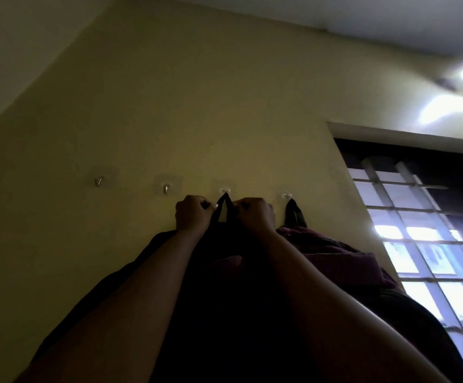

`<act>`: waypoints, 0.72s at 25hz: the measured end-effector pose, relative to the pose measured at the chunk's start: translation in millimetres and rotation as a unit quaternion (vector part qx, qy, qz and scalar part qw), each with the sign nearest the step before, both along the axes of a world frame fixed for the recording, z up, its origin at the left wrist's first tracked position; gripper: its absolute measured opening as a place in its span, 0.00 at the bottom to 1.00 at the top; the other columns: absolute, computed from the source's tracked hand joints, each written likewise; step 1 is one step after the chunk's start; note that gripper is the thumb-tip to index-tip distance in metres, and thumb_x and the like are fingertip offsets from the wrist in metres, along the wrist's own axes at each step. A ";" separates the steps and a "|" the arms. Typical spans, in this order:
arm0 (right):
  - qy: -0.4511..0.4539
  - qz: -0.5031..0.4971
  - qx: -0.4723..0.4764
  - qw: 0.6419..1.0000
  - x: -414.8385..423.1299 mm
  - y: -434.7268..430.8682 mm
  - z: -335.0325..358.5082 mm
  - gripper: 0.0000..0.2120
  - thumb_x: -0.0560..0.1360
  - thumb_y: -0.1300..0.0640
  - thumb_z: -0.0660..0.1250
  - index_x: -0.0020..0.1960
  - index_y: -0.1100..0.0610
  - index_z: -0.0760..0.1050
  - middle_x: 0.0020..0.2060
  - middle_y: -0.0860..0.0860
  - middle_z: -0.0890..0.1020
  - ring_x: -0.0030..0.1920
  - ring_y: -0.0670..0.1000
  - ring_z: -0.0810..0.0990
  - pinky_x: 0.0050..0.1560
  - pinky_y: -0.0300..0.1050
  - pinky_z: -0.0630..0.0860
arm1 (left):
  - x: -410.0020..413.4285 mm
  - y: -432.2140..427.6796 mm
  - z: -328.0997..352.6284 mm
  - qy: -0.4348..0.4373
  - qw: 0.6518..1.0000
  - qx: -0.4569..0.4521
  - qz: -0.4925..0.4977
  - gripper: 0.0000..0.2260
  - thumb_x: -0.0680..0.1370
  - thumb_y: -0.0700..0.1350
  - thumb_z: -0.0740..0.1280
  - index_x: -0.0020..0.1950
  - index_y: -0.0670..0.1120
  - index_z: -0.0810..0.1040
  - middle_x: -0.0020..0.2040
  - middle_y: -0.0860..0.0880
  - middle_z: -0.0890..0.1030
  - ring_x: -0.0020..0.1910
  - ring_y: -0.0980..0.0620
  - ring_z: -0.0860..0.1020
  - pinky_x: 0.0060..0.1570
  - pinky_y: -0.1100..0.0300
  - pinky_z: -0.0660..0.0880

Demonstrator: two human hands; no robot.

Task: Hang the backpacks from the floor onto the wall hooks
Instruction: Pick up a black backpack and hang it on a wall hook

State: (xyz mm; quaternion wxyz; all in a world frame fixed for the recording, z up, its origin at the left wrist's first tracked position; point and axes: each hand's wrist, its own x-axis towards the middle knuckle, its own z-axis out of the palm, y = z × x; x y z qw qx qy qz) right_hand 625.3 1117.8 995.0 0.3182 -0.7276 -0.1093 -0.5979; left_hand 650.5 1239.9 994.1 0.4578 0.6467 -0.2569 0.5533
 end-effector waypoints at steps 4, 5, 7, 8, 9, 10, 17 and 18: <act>0.061 -0.003 0.017 0.998 -21.2 4.8 -9.1 0.17 0.79 0.52 0.56 0.44 0.63 0.78 0.44 0.62 0.79 0.47 0.56 0.76 0.44 0.43 0.65 | -25.2 -0.4 -6.6 0.094 0.994 0.019 -0.054 0.14 0.77 0.49 0.63 0.54 0.40 0.79 0.57 0.40 0.81 0.53 0.43 0.78 0.44 0.59 0.70; 0.063 0.011 0.028 0.998 -25.7 6.0 -11.2 0.18 0.80 0.51 0.56 0.45 0.63 0.78 0.45 0.62 0.79 0.48 0.57 0.76 0.45 0.43 0.66 | -30.9 -0.8 -7.8 0.111 0.991 0.022 -0.067 0.15 0.77 0.50 0.62 0.53 0.41 0.79 0.57 0.40 0.81 0.51 0.42 0.78 0.43 0.59 0.69; 0.055 0.060 0.063 0.995 -35.2 9.1 -19.6 0.21 0.79 0.50 0.56 0.51 0.65 0.80 0.50 0.63 0.82 0.50 0.58 0.78 0.48 0.45 0.69 | -40.5 1.2 -10.7 0.138 0.987 0.022 -0.080 0.17 0.78 0.52 0.61 0.56 0.40 0.78 0.58 0.39 0.80 0.54 0.41 0.78 0.46 0.56 0.71; 0.048 0.079 0.080 0.992 -40.2 10.5 -25.6 0.21 0.79 0.49 0.57 0.53 0.65 0.80 0.50 0.62 0.82 0.48 0.56 0.77 0.47 0.45 0.69 | -44.4 3.0 -14.2 0.146 0.985 0.020 -0.086 0.18 0.78 0.52 0.60 0.58 0.39 0.77 0.58 0.39 0.80 0.56 0.41 0.77 0.49 0.55 0.73; 0.049 0.102 0.100 0.989 -47.9 12.5 -32.2 0.21 0.79 0.48 0.57 0.53 0.64 0.79 0.49 0.60 0.82 0.47 0.55 0.77 0.47 0.44 0.69 | -50.1 5.0 -18.4 0.148 0.984 0.019 -0.095 0.19 0.78 0.52 0.60 0.59 0.39 0.77 0.58 0.39 0.80 0.57 0.41 0.77 0.53 0.54 0.74; 0.056 0.127 0.121 0.983 -56.3 14.0 -37.8 0.21 0.79 0.47 0.58 0.54 0.63 0.79 0.47 0.58 0.81 0.48 0.53 0.77 0.49 0.43 0.70 | -57.2 6.7 -23.8 0.147 0.983 0.015 -0.106 0.19 0.78 0.52 0.60 0.60 0.40 0.77 0.58 0.39 0.80 0.57 0.40 0.77 0.54 0.53 0.74; 0.128 0.221 0.203 0.945 -136.9 10.8 -102.9 0.15 0.75 0.42 0.60 0.49 0.51 0.79 0.56 0.55 0.81 0.58 0.57 0.78 0.64 0.55 0.73 | -136.9 14.8 -95.1 0.186 0.953 -0.010 -0.240 0.20 0.79 0.53 0.58 0.67 0.43 0.72 0.60 0.44 0.78 0.57 0.45 0.76 0.51 0.58 0.72; 0.139 0.232 0.208 0.940 -152.8 11.6 -118.5 0.14 0.75 0.42 0.60 0.46 0.49 0.78 0.54 0.54 0.81 0.57 0.56 0.78 0.63 0.55 0.73 | -152.5 14.5 -109.2 0.185 0.951 -0.014 -0.246 0.21 0.79 0.53 0.58 0.68 0.44 0.71 0.65 0.43 0.75 0.62 0.44 0.74 0.56 0.57 0.70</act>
